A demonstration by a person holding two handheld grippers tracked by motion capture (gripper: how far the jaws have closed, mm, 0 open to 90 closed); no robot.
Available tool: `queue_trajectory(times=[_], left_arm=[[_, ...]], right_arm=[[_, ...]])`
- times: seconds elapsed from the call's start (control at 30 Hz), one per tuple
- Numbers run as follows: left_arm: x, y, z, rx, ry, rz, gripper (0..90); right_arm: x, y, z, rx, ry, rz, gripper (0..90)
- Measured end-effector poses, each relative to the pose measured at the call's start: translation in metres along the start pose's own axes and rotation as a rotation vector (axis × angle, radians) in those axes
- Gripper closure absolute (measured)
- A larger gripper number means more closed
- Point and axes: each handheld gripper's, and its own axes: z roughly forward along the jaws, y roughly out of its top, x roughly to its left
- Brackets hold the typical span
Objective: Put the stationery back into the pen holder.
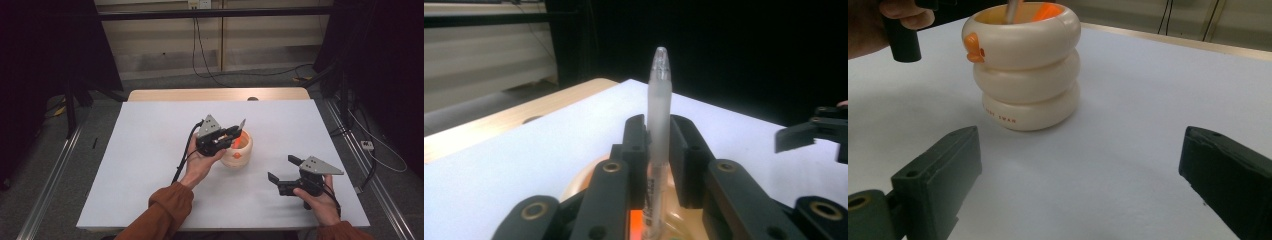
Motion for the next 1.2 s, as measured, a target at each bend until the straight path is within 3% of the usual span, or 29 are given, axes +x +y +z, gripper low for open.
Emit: queue_trajectory(times=[0.17, 0.23, 0.33, 0.47, 0.57, 0.73, 1.1, 1.2], left_arm=[[0.002, 0.003, -0.005, 0.005, 0.006, -0.012, 71.0], [0.002, 0.004, -0.008, 0.007, 0.005, -0.020, 61.7], [0.003, 0.007, -0.014, 0.010, -0.017, -0.028, 55.4], [0.002, 0.011, -0.022, 0.039, -0.005, -0.042, 35.0], [0.002, 0.012, -0.029, 0.082, -0.001, -0.019, 23.7], [0.002, 0.009, -0.043, 0.138, 0.047, 0.011, 8.3], [0.003, -0.010, -0.085, 0.146, 0.092, -0.001, 4.4], [0.002, -0.015, -0.094, 0.161, 0.130, 0.001, 4.6]], right_arm=[[0.000, 0.000, 0.000, 0.000, -0.001, -0.001, 3.3], [0.000, 0.000, 0.000, -0.001, -0.002, 0.000, 3.3], [0.000, 0.000, 0.000, -0.004, -0.002, 0.001, 3.3], [0.000, 0.000, 0.000, -0.005, -0.004, 0.001, 3.3], [0.001, 0.001, -0.001, -0.005, -0.004, 0.002, 3.3], [0.000, 0.001, -0.001, -0.006, -0.007, 0.002, 3.3], [-0.001, 0.001, -0.004, -0.015, -0.019, 0.008, 3.2], [0.000, 0.001, -0.004, -0.015, -0.021, 0.007, 3.3]])
